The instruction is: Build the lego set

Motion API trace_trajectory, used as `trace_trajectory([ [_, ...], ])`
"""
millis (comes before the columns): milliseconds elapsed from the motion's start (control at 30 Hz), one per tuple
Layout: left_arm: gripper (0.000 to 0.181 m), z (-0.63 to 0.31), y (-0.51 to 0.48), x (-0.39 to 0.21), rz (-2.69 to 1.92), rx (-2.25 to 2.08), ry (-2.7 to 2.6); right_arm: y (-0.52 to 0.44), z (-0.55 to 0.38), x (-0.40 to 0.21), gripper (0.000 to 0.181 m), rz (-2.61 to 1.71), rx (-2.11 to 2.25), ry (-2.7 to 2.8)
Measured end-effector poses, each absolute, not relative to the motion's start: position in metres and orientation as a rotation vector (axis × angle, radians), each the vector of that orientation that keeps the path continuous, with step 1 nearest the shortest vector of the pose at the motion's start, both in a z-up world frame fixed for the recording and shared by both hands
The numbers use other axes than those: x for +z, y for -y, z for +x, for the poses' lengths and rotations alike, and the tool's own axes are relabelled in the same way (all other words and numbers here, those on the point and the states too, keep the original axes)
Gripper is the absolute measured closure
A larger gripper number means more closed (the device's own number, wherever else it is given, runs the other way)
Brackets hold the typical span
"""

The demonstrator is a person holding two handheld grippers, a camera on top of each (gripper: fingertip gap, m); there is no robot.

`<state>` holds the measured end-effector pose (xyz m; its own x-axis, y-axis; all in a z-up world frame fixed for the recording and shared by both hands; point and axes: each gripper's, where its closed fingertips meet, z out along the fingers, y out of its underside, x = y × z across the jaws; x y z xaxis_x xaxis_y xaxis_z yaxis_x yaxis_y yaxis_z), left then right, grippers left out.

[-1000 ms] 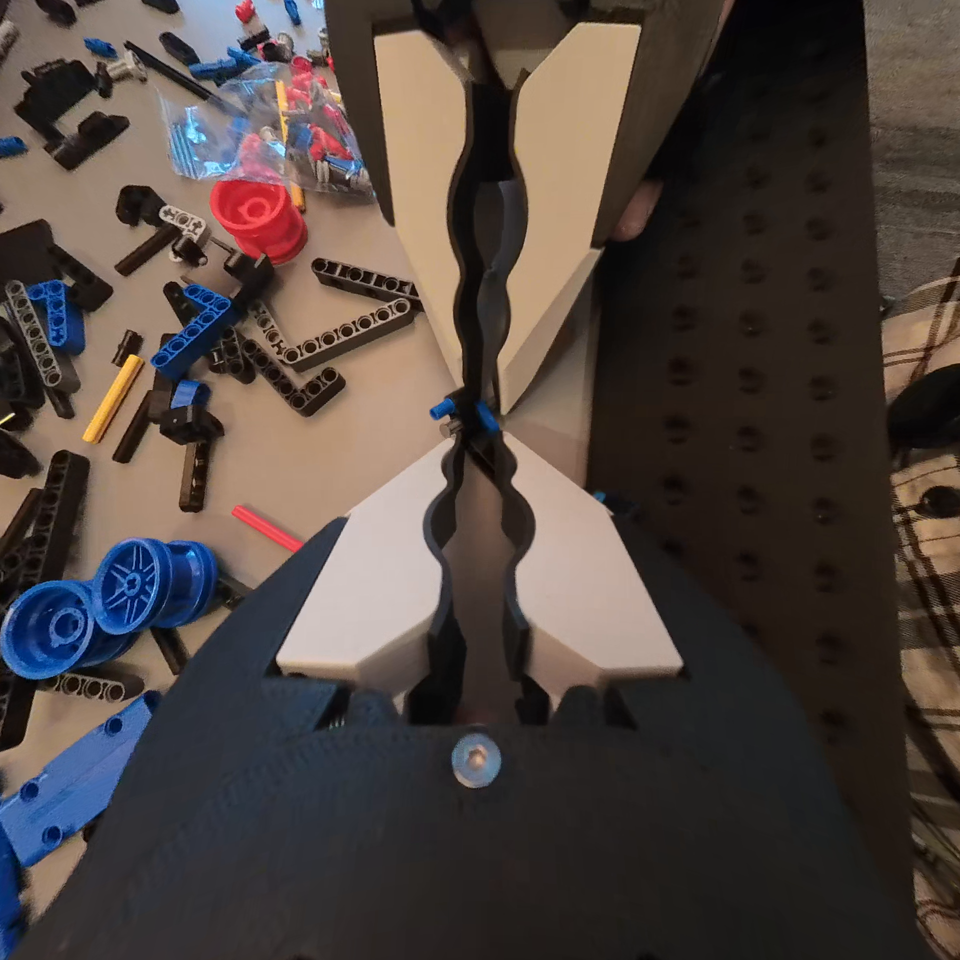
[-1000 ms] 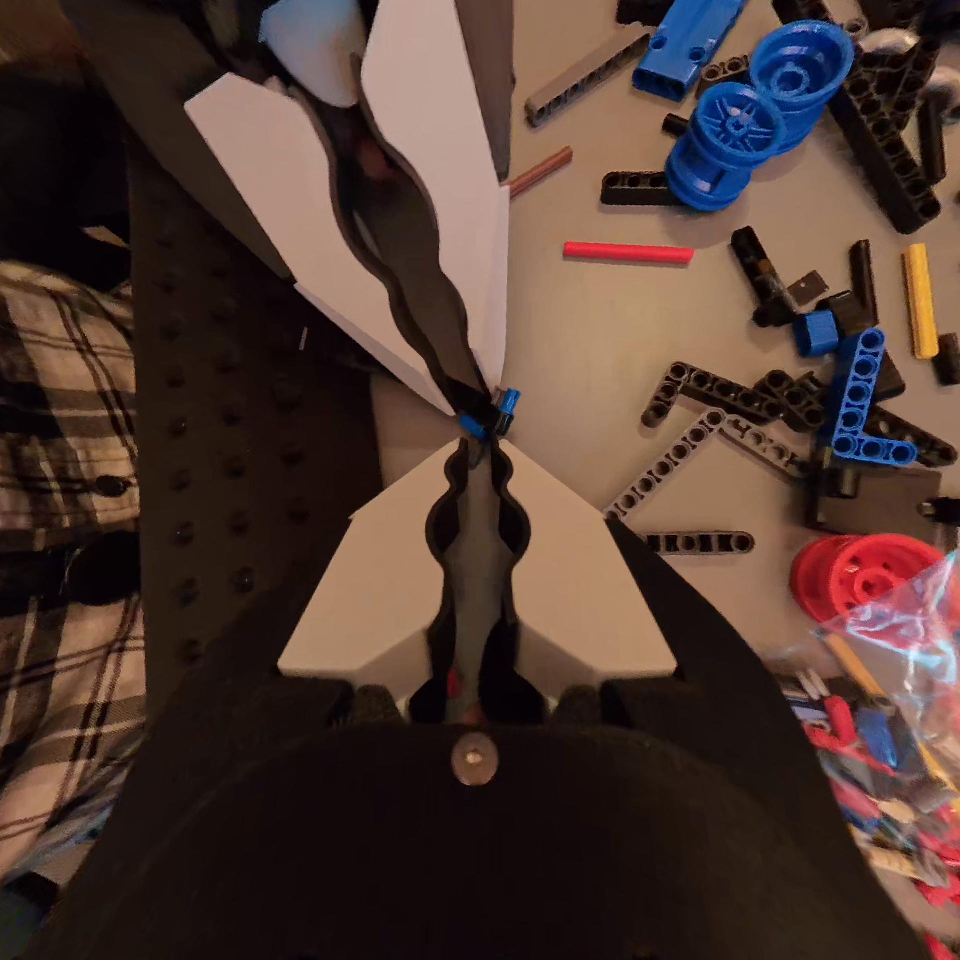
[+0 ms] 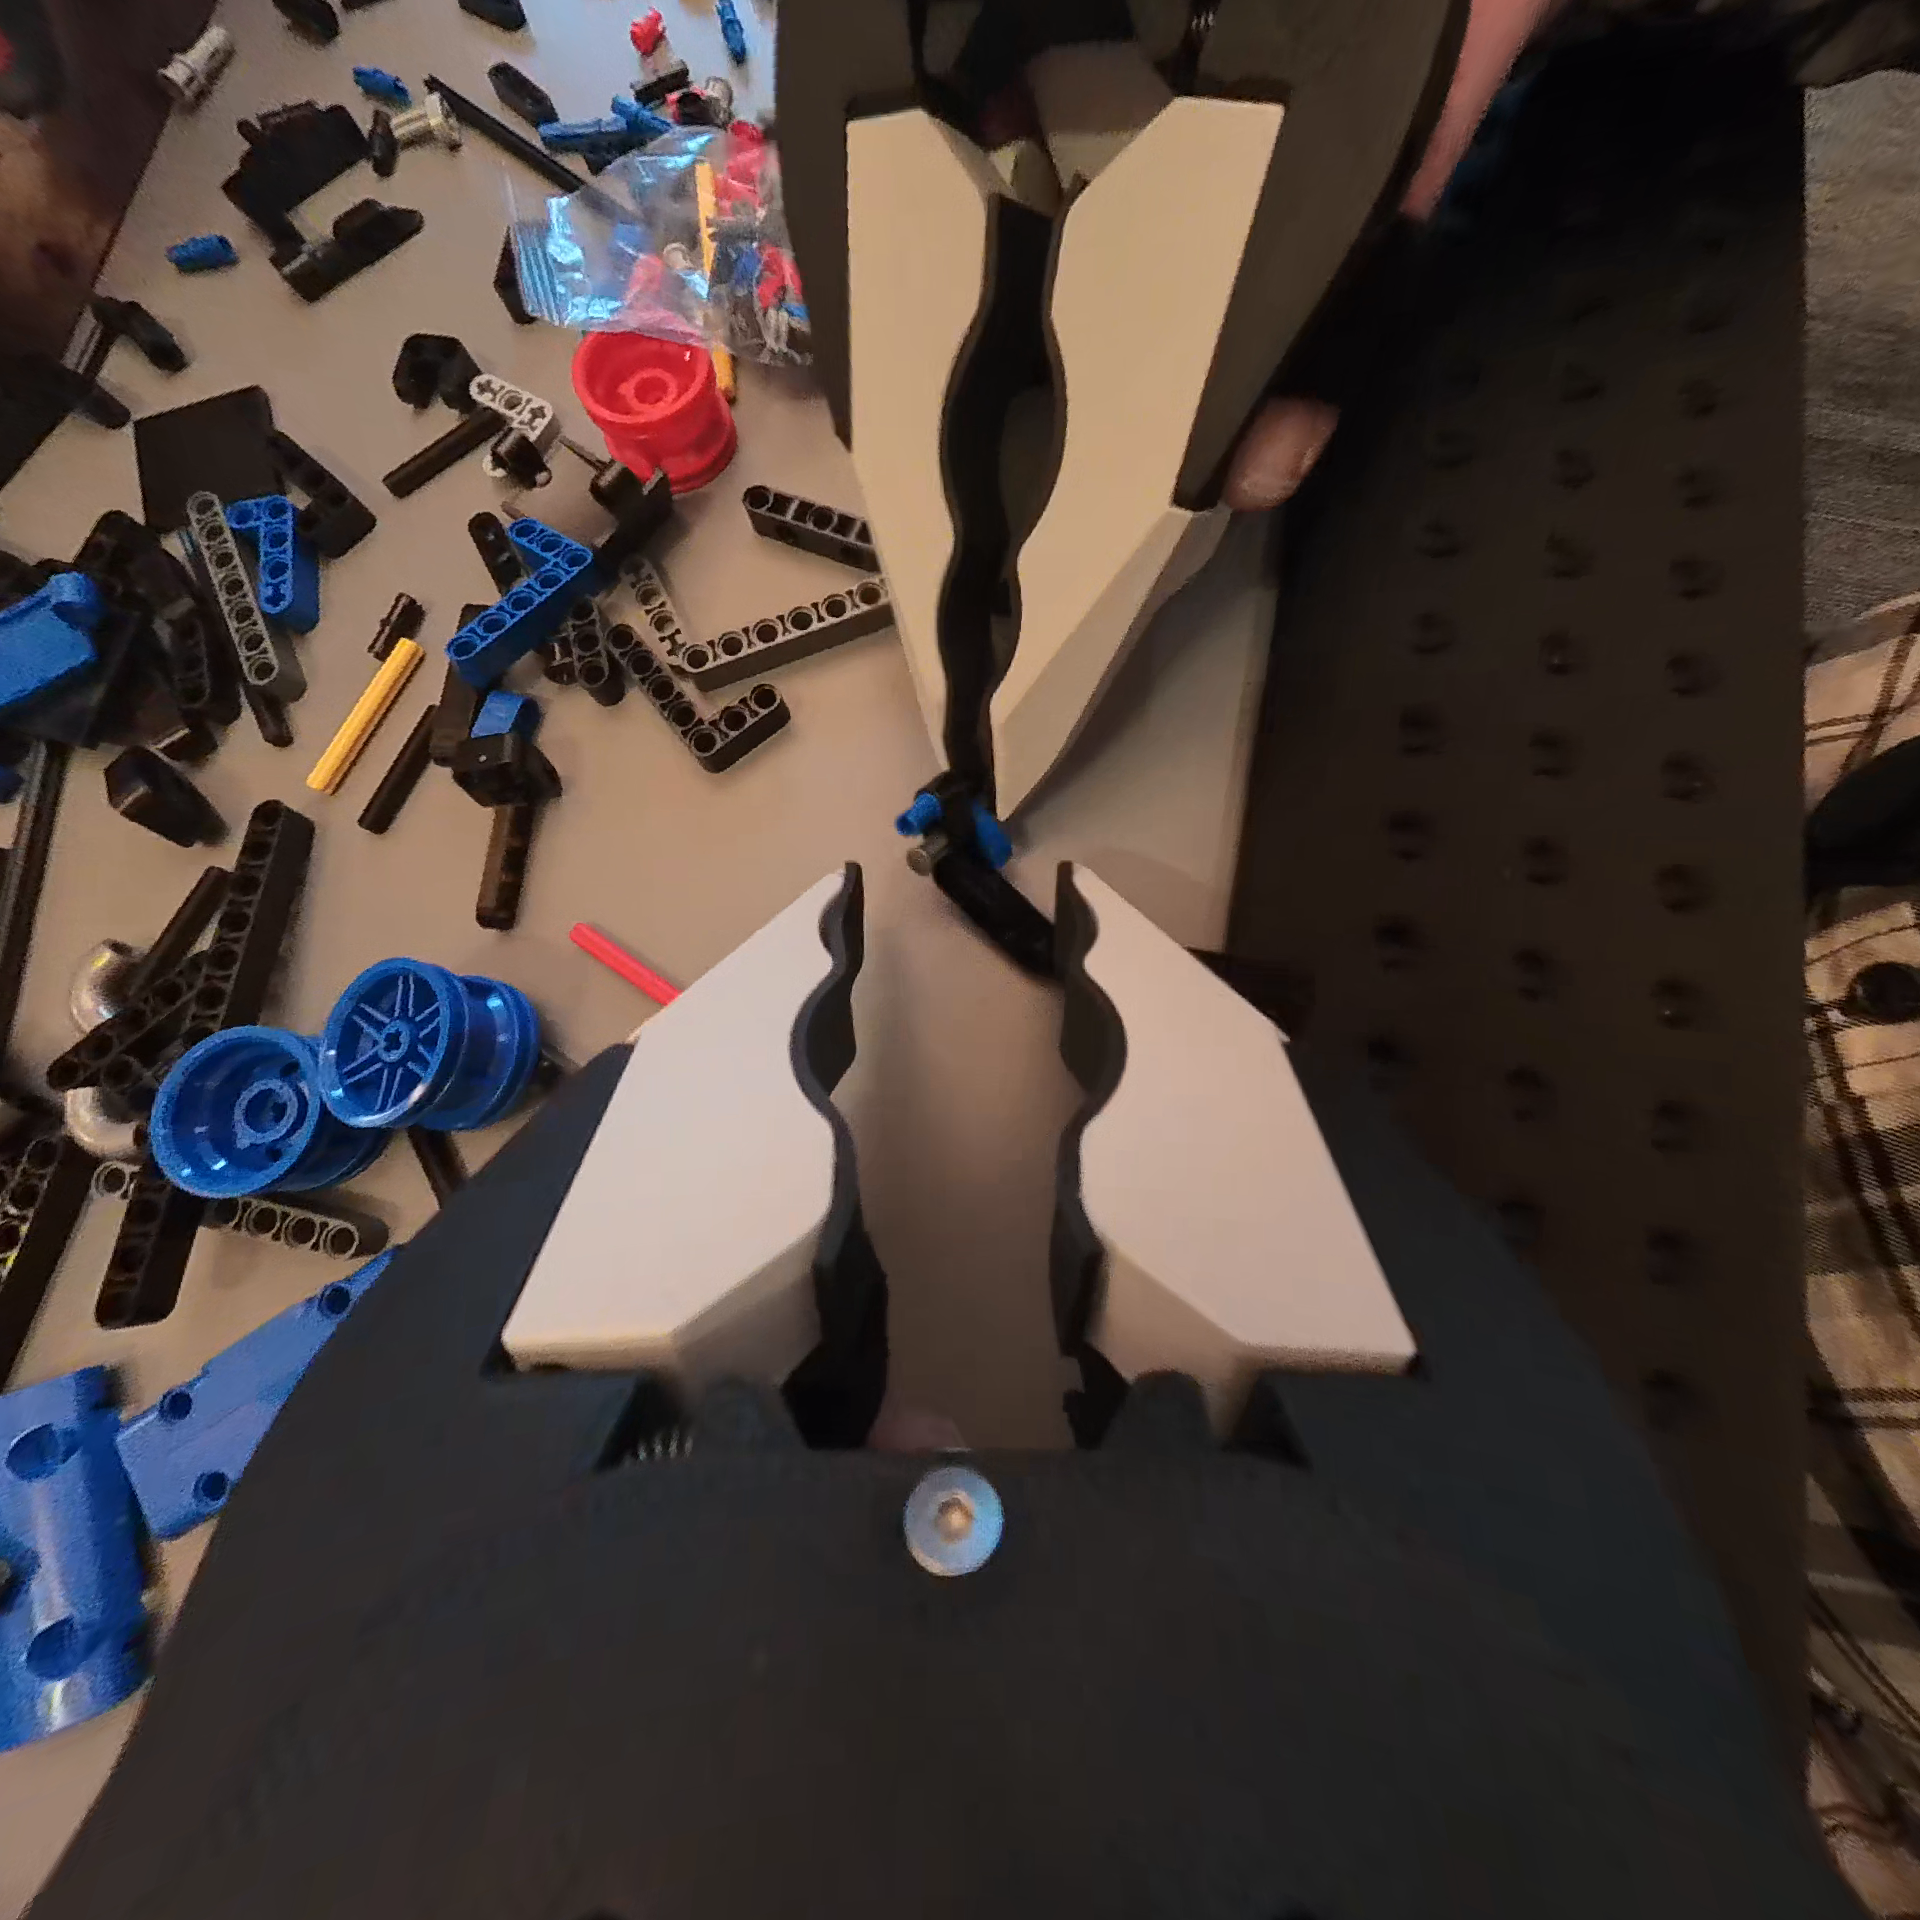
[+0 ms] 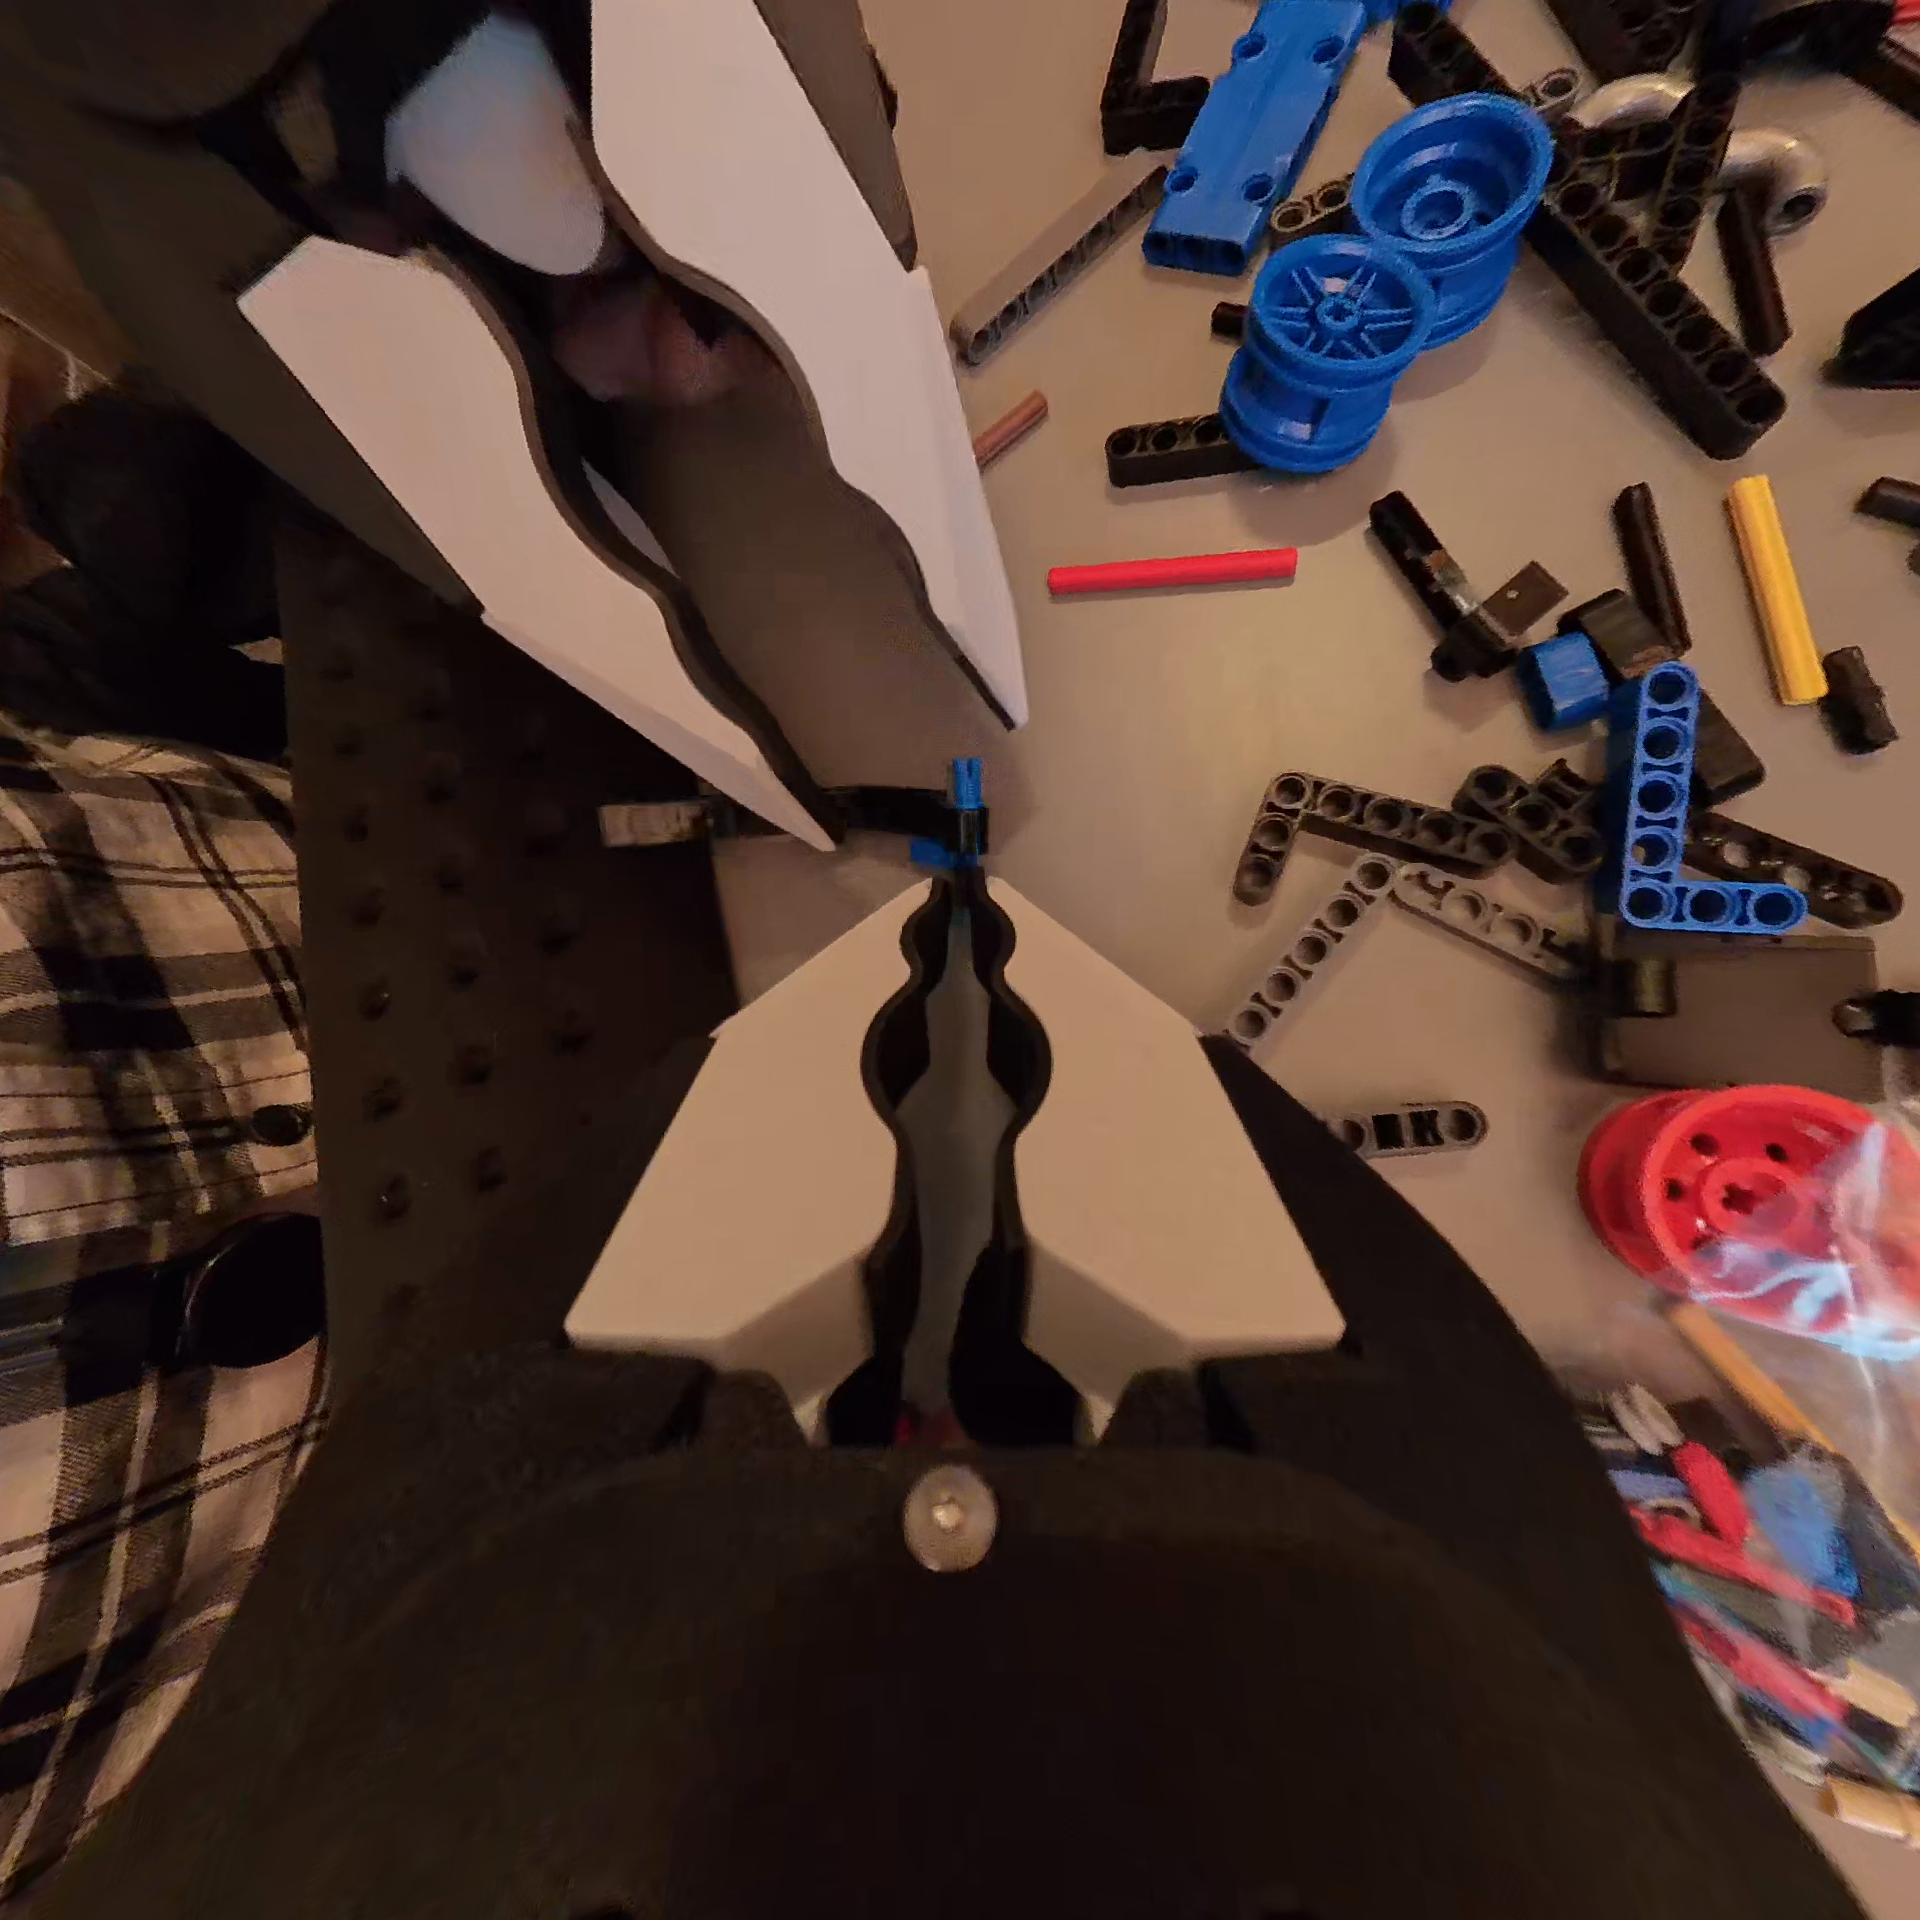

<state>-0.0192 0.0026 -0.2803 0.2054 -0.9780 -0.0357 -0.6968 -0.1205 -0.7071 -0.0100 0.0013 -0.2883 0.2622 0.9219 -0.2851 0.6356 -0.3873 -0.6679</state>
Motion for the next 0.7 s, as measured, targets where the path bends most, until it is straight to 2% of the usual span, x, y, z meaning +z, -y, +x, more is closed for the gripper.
trace_trajectory([
  [200, 0.149, -0.017, -0.006, -0.291, -1.844, -0.292, -1.653, -0.002, -0.014, -0.291, 0.18, -2.175, 0.955, 1.327],
  [333, 0.156, -0.017, -0.015, -0.291, -1.846, -0.155, -1.639, -0.004, -0.016, -0.289, 0.18, -2.199, 0.975, 1.271],
  [567, 0.154, -0.024, -0.022, -0.289, -1.812, 0.001, -1.634, -0.011, -0.013, -0.288, 0.18, -2.214, 0.959, 1.197],
  [700, 0.162, -0.021, -0.023, -0.29, -1.791, 0.025, -1.627, -0.013, -0.013, -0.288, 0.18, -2.218, 0.961, 1.179],
])
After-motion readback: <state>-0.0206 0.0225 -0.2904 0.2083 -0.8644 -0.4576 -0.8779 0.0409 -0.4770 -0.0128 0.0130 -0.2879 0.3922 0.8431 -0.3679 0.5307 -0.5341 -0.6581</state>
